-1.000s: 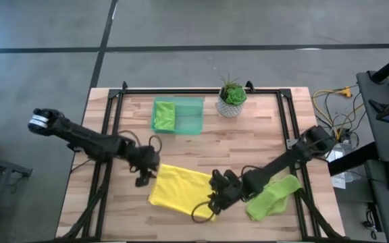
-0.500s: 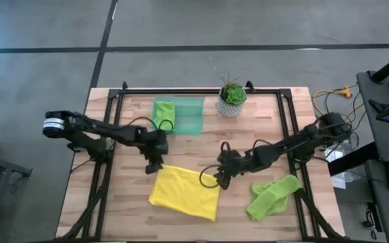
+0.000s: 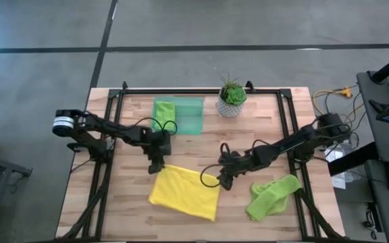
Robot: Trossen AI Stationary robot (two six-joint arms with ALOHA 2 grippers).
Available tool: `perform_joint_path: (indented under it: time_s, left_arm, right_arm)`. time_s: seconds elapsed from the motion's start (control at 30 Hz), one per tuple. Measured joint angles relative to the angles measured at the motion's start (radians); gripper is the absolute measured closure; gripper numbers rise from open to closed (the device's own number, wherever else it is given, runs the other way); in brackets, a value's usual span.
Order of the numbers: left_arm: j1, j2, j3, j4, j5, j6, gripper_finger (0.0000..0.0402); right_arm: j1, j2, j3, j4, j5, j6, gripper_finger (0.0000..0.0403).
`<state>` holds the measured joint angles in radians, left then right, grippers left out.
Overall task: Fold microfiber towels
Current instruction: Fold the yellow microfiber towel
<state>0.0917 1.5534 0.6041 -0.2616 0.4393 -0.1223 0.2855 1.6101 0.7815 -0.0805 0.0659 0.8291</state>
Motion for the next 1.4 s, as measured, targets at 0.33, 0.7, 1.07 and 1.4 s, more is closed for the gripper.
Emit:
perform_joint_path:
  time_s: [0.33,0.7,1.07,1.4]
  left_arm:
    - [0.0,-0.005,0.003,-0.001,0.006,-0.003,0.039]
    - [-0.001,-0.031,0.002,-0.008,0.006,-0.029,0.0391]
    - [0.002,-0.12,0.013,-0.009,-0.112,-0.025,0.0401]
    - [0.083,-0.152,0.085,-0.067,-0.326,-0.014,0.0401]
  right_arm:
    - [-0.016,0.127,0.002,0.127,-0.084,-0.062,0.0215]
    - [-0.016,0.177,0.033,0.114,-0.141,-0.146,0.0303]
    - [-0.049,0.14,0.051,-0.055,-0.115,-0.265,0.0393]
    - [-0.175,-0.021,0.045,-0.242,0.063,-0.346,0.0394]
